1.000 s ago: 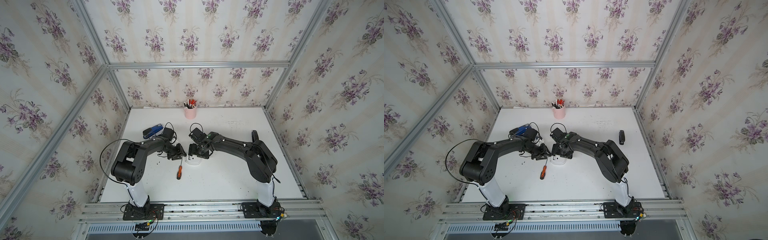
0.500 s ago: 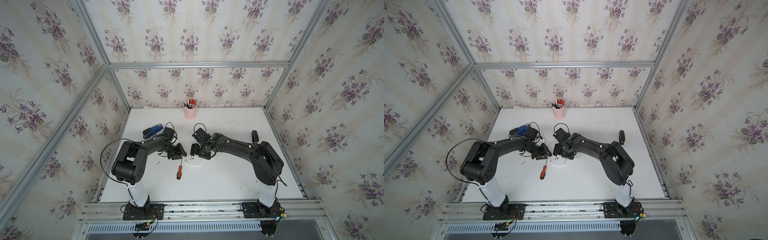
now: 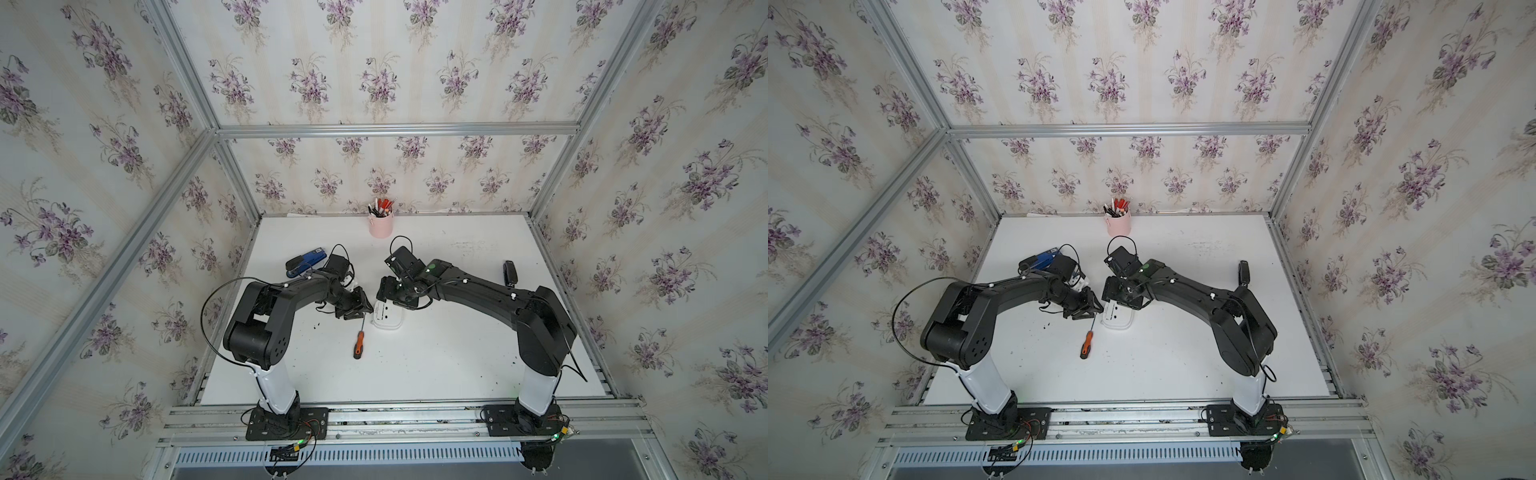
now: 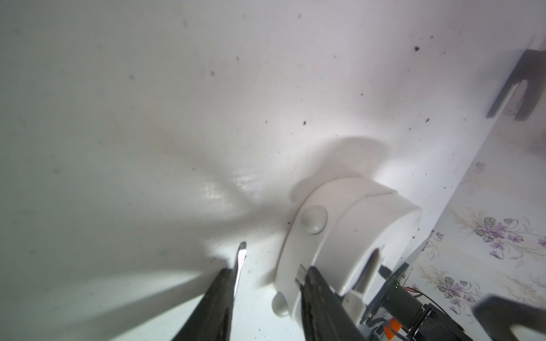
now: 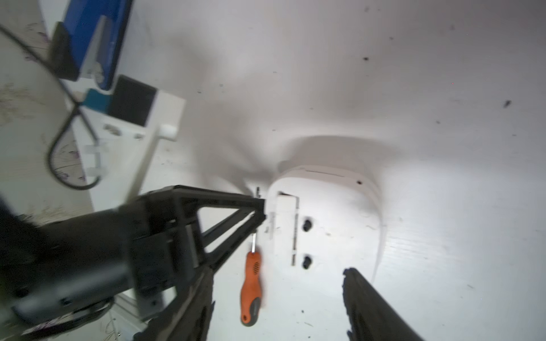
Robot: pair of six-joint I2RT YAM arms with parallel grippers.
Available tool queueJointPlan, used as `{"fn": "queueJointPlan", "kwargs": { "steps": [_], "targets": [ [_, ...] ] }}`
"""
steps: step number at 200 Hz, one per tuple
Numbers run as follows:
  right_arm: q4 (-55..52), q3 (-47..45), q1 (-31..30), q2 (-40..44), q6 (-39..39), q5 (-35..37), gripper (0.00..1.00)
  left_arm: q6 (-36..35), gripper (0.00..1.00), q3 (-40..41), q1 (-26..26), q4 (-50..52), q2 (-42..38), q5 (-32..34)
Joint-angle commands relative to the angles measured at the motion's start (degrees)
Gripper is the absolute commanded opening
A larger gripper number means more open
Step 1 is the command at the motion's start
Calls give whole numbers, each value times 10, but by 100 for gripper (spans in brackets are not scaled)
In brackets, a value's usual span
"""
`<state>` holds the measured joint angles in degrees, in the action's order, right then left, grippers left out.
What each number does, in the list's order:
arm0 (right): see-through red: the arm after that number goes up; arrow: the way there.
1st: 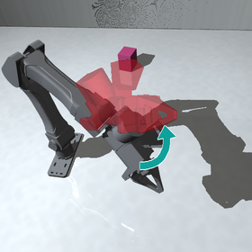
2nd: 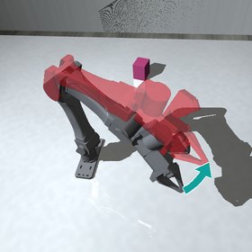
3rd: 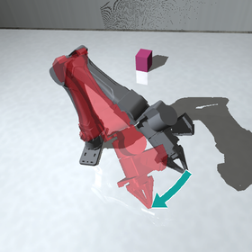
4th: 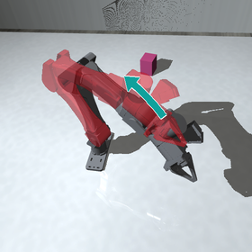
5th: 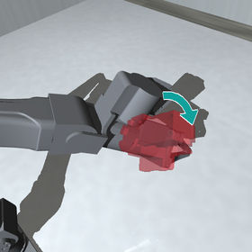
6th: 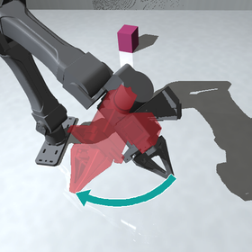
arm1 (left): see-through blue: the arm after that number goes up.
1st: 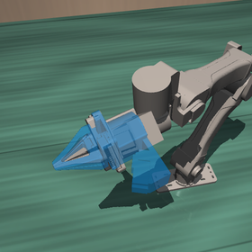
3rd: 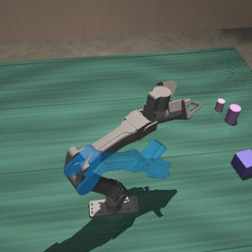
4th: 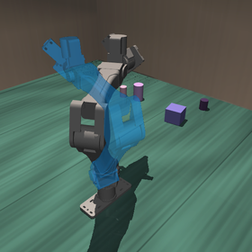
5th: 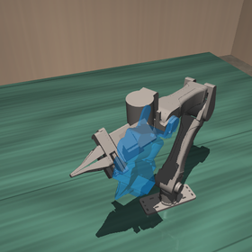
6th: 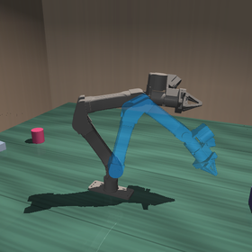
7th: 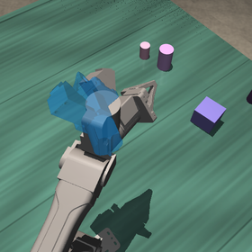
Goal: Remove the battery from the alarm
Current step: Remove the cover from the alarm.
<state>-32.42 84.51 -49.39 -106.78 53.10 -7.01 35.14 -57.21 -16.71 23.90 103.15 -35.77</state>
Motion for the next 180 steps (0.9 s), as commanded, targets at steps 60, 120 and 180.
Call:
{"fn": "queueJointPlan", "kwargs": {
  "steps": [60, 120, 180],
  "targets": [
    [-149, 124, -22, -88, 35, -4, 45, -19, 44, 17, 17, 5, -13, 10],
    [-224, 227, -21, -165, 17, 3, 31, -28, 44, 31, 33, 1, -26, 1],
    [-264, 259, -21, -187, 13, 8, 31, -30, 44, 50, 46, -8, -37, -10]
  ]
}}
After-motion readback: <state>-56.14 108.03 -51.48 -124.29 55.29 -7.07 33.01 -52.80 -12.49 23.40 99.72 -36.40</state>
